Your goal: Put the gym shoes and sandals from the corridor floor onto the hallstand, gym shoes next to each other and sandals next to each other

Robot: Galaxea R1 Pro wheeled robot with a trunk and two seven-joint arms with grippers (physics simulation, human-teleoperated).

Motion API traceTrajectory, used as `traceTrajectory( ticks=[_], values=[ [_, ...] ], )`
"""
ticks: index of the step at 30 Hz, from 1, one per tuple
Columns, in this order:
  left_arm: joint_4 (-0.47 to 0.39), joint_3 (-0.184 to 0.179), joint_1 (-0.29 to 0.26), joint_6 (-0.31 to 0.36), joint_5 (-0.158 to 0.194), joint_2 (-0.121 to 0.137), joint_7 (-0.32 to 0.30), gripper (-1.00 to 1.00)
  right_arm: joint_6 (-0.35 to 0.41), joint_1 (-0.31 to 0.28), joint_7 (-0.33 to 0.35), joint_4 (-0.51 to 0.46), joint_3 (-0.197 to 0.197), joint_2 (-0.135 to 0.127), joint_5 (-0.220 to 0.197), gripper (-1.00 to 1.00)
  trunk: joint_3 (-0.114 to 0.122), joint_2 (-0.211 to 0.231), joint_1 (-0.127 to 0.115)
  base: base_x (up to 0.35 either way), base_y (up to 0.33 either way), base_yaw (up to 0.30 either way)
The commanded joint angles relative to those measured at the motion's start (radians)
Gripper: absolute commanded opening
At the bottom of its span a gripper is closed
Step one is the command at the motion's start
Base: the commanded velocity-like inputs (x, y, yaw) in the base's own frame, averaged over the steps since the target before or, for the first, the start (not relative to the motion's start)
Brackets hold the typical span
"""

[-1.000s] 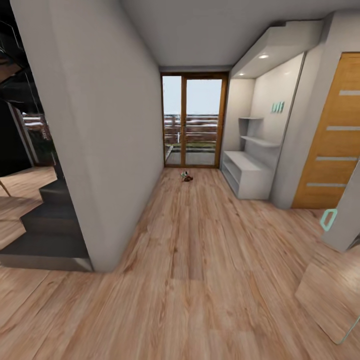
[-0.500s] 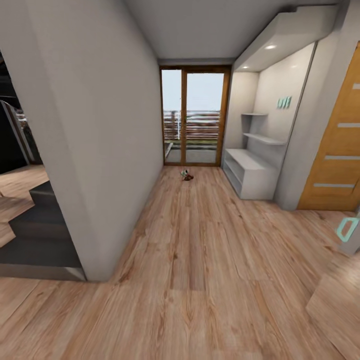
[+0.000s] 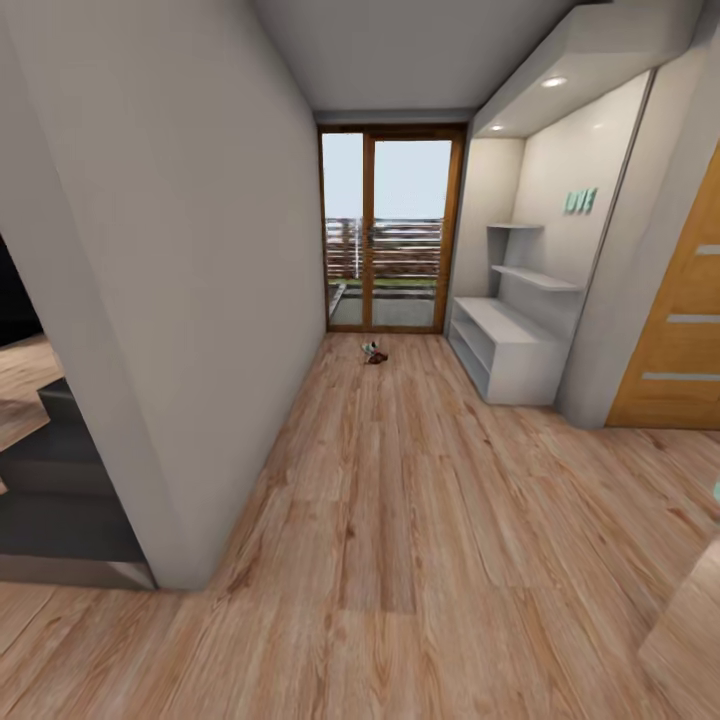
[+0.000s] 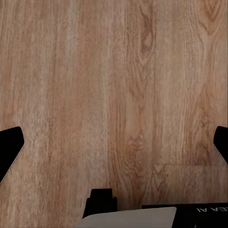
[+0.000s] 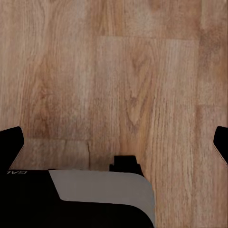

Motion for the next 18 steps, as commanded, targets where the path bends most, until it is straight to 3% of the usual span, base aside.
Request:
traceTrajectory(
  ticks=[1,18],
  values=[
    [0.0,0.0,0.0,0.0,0.0,0.0,0.0,1.0,0.0,0.0,0.0,0.0,0.0,0.0,0.0,1.0,0.0,0.0,0.0,0.337,0.0,0.0],
    [0.002,-0.003,0.0,-0.001,-0.002,0.0,0.0,1.0,0.0,0.0,0.003,0.0,0.003,0.0,0.003,1.0,0.0,0.0,0.0,0.337,-0.001,0.0]
  ],
)
